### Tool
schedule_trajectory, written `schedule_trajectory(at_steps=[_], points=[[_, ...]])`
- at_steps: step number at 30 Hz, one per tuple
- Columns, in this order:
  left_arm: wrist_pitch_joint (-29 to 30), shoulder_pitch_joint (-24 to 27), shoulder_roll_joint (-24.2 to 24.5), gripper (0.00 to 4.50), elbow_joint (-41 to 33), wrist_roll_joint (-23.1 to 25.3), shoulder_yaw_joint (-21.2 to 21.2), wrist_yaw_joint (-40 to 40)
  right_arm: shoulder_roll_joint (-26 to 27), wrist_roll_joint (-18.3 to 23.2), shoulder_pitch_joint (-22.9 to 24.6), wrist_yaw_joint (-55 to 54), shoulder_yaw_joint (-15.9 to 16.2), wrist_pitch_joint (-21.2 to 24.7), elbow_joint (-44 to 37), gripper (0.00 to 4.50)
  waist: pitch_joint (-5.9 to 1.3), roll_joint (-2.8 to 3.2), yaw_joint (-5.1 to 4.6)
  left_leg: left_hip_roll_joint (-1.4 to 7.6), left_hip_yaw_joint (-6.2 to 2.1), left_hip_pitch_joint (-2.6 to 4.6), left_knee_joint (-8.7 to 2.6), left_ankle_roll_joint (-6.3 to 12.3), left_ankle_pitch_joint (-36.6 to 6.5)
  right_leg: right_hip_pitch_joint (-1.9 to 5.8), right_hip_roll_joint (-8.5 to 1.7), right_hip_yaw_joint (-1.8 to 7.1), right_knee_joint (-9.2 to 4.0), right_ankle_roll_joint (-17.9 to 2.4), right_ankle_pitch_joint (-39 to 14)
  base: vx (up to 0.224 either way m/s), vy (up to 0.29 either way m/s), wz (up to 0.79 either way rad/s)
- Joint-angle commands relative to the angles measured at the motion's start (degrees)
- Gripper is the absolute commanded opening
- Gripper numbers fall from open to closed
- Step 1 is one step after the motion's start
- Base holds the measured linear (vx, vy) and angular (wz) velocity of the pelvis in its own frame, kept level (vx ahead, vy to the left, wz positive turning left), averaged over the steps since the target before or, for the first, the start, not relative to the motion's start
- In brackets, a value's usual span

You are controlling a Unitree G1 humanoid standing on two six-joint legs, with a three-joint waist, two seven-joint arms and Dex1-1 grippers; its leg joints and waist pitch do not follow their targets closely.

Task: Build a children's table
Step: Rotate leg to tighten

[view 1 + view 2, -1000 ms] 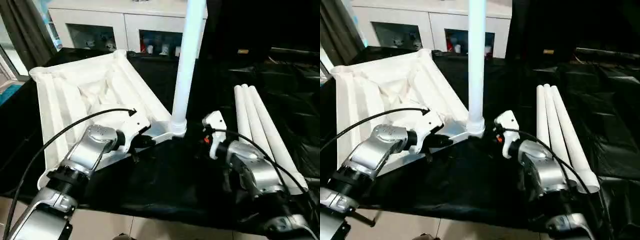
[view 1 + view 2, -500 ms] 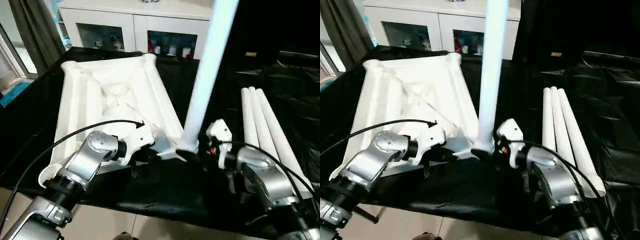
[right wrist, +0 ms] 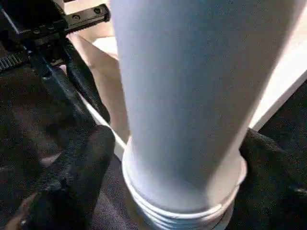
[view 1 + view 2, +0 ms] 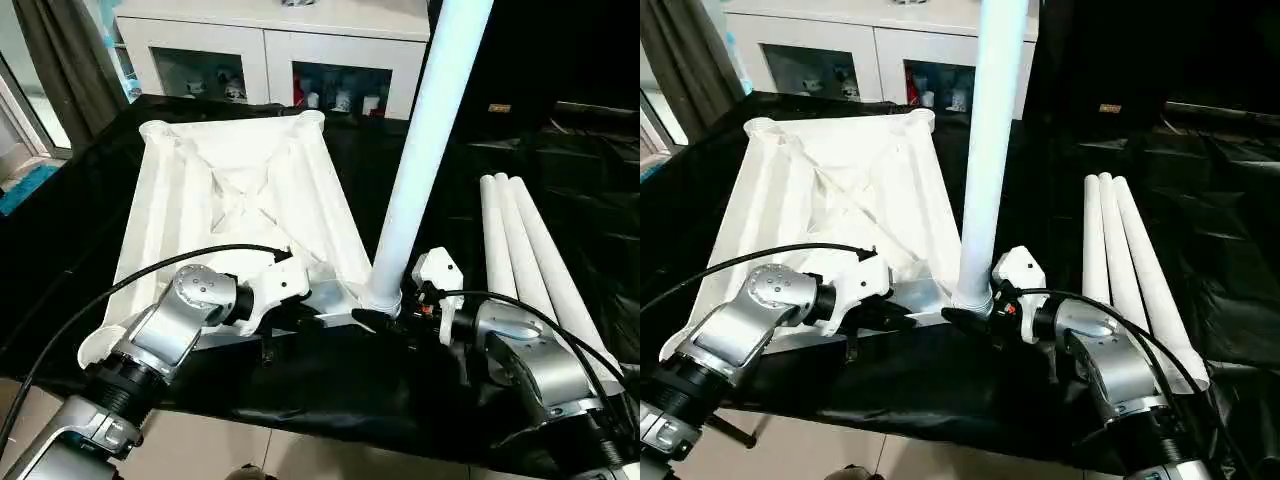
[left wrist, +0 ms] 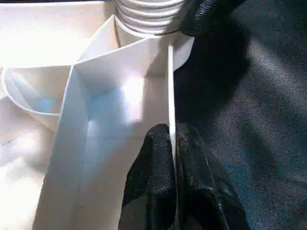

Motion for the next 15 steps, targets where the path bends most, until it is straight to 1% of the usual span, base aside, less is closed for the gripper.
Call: schedule_trajectory(at_steps=[1, 2, 3, 6, 7, 12, 15], points=[[-1.0, 0.1, -0.2, 0.0, -2.5, -0.2, -0.4, -0.9, 0.8, -0.4, -0.9, -0.6, 0.1, -0.4, 1.3, 3.52, -4.2, 0.3, -0.18, 3.56, -1.17, 0.92, -3.81, 3.11, -6.9, 3.46, -4.44, 3.0, -3.29, -14.3, -2.0, 0.0, 0.0, 0.0], [-0.9, 0.2, -0.2, 0.0, -2.5, -0.3, -0.4, -0.9, 1.0, -0.5, -0.9, -0.9, 0.1, -0.5, 1.5, 3.33, -4.18, 0.33, -0.22, 3.57, -1.18, 0.94, -3.85, 3.01, -7.0, 3.41, -4.44, 2.99, -3.3, -14.4, -2.3, 0.0, 0.0, 0.0], [-0.9, 0.2, -0.2, 0.0, -2.5, -0.3, -0.4, -0.9, 1.1, -0.6, -1.0, -1.1, 0.1, -0.7, 1.7, 3.25, -4.2, 0.31, -0.24, 3.53, -1.16, 0.94, -3.8, 2.85, -7.1, 3.42, -4.42, 3.01, -3.3, -14.4, -2.4, 0.0, 0.0, 0.0], [-1.0, 0.2, -0.2, 0.0, -2.4, -0.3, -0.4, -0.9, 1.5, -0.8, -1.0, -1.5, 0.2, -1.0, 2.1, 3.12, -4.25, 0.34, -0.24, 3.56, -1.19, 0.95, -3.79, 2.88, -6.5, 3.45, -4.33, 3.0, -3.12, -14.3, -1.2, 0.0, 0.0, 0.0], [-1.0, 0.1, -0.2, 0.0, -2.3, -0.3, -0.4, -0.8, 1.6, -0.8, -0.9, -1.6, 0.3, -1.0, 2.2, 2.92, -4.26, 0.36, -0.23, 3.57, -1.2, 0.97, -3.79, 2.96, -6.4, 3.45, -4.37, 2.99, -3.07, -14.4, -0.9, 0.0, 0.0, 0.0], [-1.0, 0.1, -0.2, 0.0, -1.8, -0.1, -0.3, -0.6, 2.2, -1.2, -0.5, -2.3, 0.7, -1.3, 3.3, 2.79, -4.27, 0.35, -0.3, 3.52, -1.18, 0.94, -3.73, 2.91, -6.8, 3.48, -4.41, 3.0, -3.12, -14.4, -1.3, 0.0, 0.0, 0.0], [-0.5, 0.2, -0.5, 0.0, -1.6, -0.3, 0.1, 0.1, 3.4, -1.2, -0.2, -4.5, 0.1, -0.6, 4.9, 2.77, -4.18, 0.33, -0.42, 3.51, -1.2, 0.9, -3.81, 2.74, -7.1, 3.49, -4.4, 2.99, -3.18, -14.4, -1.8, 0.0, 0.0, 0.0]])
